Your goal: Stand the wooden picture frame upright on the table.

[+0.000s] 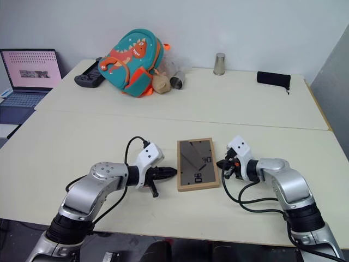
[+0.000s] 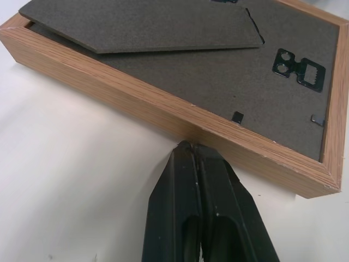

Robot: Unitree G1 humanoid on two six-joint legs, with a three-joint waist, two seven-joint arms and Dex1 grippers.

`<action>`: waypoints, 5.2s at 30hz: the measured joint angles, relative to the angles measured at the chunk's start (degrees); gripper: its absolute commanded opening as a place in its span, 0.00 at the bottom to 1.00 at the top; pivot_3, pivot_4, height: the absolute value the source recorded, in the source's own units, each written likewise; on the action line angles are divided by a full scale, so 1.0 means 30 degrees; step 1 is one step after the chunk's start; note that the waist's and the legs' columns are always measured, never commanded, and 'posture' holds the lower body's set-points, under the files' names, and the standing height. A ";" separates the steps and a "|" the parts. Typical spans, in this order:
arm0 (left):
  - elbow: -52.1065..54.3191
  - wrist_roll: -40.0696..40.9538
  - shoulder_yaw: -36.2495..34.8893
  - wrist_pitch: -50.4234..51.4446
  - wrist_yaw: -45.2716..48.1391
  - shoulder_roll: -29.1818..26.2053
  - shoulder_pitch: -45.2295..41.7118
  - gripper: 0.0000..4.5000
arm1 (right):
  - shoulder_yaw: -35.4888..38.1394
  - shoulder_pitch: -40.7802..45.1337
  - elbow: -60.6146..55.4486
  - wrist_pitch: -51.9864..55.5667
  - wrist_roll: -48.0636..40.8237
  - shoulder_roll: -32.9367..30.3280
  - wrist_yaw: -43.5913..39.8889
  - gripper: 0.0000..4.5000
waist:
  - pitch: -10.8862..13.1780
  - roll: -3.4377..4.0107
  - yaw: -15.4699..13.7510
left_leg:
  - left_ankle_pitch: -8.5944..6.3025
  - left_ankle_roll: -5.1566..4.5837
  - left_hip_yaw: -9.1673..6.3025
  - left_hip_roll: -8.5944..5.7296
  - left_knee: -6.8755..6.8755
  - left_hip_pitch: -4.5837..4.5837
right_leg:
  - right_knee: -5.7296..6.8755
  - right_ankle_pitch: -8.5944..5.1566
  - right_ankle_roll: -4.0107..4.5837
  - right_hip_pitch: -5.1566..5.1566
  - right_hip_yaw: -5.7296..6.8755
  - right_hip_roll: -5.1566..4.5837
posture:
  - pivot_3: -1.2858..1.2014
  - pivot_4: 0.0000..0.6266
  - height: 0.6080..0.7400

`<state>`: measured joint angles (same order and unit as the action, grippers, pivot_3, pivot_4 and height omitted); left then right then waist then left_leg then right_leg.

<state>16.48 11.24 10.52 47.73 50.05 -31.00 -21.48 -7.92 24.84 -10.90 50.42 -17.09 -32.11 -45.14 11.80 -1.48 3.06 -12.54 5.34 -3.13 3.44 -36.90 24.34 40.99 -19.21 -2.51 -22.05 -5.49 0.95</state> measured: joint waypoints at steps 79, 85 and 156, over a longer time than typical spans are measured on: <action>-0.8932 0.9685 -0.2800 0.8389 0.1961 -0.0171 -0.4512 0.36 | -0.2219 0.1598 0.2433 -0.2862 0.1530 0.1856 -0.0314 0.00 | -0.0031 0.0020 -0.0006 | 0.0003 -0.0005 -0.0021 -0.0010 0.0015 -0.0156 | -0.0042 0.0001 -0.0010 0.0166 0.0024 -0.0011 | 0.52 0.24 1.00; -0.8736 1.0070 -0.3105 0.8215 0.1984 0.0180 -0.4815 0.30 | -0.1458 0.1573 0.2434 -0.2627 0.0994 0.1568 -0.0395 0.00 | -0.0029 0.0018 -0.0009 | 0.0003 -0.0006 -0.0020 -0.0011 0.0013 -0.0153 | -0.0044 0.0001 -0.0010 0.0165 0.0023 -0.0010 | 0.52 0.24 1.00; -0.7984 1.2565 -0.6649 1.2470 -0.1484 -0.0488 -0.5570 0.30 | 0.1695 0.1742 0.0328 -0.3749 -0.3081 -0.3505 -0.4132 0.99 | -0.0001 -0.0002 -0.0156 | 0.0003 -0.0008 -0.0048 -0.0021 0.0006 0.0106 | -0.0052 0.0001 -0.0010 -0.0077 0.0052 -0.0011 | 0.52 0.24 1.00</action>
<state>-7.47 48.94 -9.42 85.15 45.60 -32.46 -38.19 -2.84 30.07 -9.91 39.17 -26.33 -42.62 -57.54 11.79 -1.49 2.59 -12.53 5.32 -3.27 3.37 -36.88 24.65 40.83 -19.21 -2.54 -22.28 -5.34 0.92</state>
